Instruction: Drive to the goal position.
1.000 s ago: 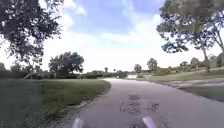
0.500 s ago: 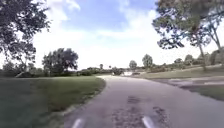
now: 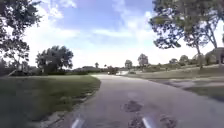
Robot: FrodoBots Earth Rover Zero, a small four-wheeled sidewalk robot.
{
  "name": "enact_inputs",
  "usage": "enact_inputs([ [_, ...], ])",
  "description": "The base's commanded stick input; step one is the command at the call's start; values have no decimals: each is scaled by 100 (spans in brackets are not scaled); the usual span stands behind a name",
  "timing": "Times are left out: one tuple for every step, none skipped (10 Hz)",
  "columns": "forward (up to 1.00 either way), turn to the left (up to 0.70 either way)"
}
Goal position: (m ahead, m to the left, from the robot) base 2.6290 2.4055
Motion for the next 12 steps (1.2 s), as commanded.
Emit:
enact_inputs([
  [69,3],
  [69,3],
  [69,3],
  [69,3],
  [69,3],
  [69,3],
  [69,3],
  [69,3],
  [69,3],
  [69,3],
  [69,3],
  [69,3],
])
